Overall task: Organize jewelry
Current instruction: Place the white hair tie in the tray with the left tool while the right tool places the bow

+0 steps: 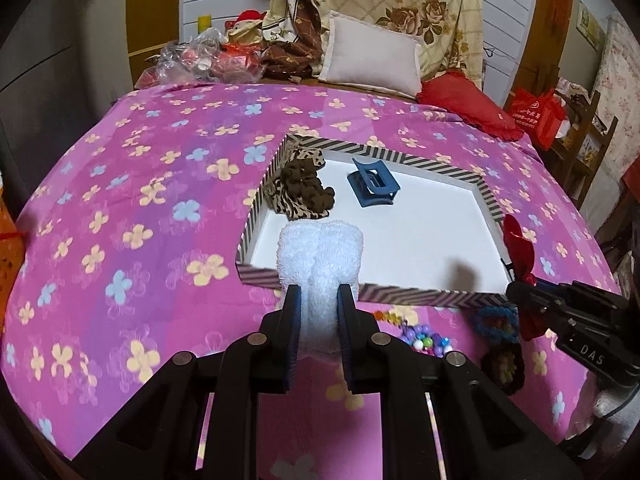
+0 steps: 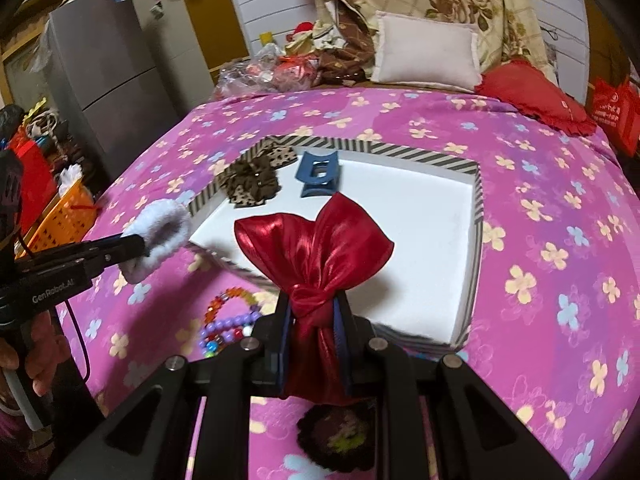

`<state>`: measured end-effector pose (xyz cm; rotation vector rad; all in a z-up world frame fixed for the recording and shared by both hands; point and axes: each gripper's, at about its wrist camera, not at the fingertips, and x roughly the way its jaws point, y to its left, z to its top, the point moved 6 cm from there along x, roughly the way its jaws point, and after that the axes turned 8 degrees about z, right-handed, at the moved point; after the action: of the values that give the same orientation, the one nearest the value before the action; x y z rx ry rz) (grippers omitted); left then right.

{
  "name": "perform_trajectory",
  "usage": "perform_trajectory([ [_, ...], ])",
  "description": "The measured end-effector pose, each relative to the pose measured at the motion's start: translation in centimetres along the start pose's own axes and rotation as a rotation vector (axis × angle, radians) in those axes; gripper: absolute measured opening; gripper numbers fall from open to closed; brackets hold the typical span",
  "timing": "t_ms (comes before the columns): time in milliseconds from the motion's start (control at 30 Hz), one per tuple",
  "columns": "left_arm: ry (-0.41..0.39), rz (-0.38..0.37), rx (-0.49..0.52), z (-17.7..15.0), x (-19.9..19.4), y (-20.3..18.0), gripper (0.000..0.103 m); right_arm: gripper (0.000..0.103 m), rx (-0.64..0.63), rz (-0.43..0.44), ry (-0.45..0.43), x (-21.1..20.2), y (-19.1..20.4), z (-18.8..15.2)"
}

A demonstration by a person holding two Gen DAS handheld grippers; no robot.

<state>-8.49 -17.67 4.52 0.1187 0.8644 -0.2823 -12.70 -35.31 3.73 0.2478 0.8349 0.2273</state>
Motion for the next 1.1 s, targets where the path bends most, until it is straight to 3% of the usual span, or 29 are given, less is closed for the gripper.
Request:
perform_trajectory([
  [400,0.036,-0.008,-0.048,3.1,3.5,1.2,0.008,0.02,0.023,-0.018,0.002,2.0,-1.8,3.1],
  [1100,0.11,0.064,-0.027,3.9,10.6,2.6,0.008,0.02,0.164,-0.083,0.119,13.3,-7.3,9.1],
])
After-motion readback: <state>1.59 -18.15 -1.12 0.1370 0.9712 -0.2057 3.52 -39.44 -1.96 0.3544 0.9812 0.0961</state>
